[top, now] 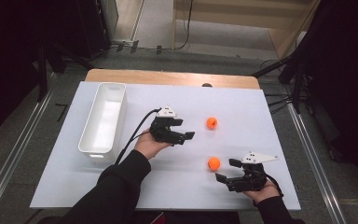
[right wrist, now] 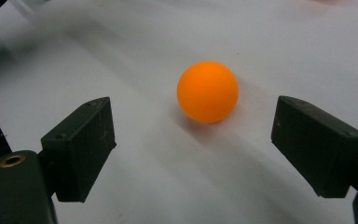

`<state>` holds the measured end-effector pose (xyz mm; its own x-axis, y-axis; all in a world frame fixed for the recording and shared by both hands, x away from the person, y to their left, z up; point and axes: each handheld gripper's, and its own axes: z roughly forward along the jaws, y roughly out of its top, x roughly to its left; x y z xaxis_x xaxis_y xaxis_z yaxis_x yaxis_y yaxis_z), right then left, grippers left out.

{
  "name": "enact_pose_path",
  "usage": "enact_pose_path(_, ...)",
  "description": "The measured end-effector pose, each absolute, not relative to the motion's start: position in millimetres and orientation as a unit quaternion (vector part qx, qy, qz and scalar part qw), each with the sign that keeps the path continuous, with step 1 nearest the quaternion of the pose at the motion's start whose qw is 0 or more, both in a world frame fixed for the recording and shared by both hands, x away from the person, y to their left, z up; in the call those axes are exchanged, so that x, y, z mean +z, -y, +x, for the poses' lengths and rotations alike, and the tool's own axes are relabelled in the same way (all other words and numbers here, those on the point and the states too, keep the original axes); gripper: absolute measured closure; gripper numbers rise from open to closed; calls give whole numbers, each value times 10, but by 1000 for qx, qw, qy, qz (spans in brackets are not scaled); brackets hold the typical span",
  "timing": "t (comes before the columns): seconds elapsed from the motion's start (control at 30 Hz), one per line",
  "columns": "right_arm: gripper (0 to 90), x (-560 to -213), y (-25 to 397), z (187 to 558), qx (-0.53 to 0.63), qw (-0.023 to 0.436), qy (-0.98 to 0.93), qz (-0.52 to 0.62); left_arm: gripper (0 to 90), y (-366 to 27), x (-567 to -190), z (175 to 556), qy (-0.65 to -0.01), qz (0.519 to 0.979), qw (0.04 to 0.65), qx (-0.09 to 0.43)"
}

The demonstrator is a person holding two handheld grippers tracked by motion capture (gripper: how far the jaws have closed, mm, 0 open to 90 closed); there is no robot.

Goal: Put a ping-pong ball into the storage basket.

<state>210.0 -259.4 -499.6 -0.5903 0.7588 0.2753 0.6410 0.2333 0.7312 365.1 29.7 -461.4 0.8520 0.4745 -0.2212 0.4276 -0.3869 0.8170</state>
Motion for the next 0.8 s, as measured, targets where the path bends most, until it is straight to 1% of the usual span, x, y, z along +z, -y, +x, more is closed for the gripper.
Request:
enact_pose_path(0.17, 120, -4996, 2597, 2097, 427, 68, -783, 447, 253, -214, -4618, 3708, -279, 832, 480, 21)
enact_pose_path(0.37, 120, -4991, 2596, 2098, 429, 71, -782, 446, 253, -92, -4641, 3757, -269, 839, 472, 28)
enact_pose_path(0.5, 120, -4991, 2601, 2101, 427, 70, -783, 447, 254, -26, -4664, 3795, -269, 835, 479, 22)
enact_pose_path(0.8, 120, -4990, 2621, 2098, 427, 70, -781, 450, 254, 86, -4692, 3879, -264, 838, 477, 29)
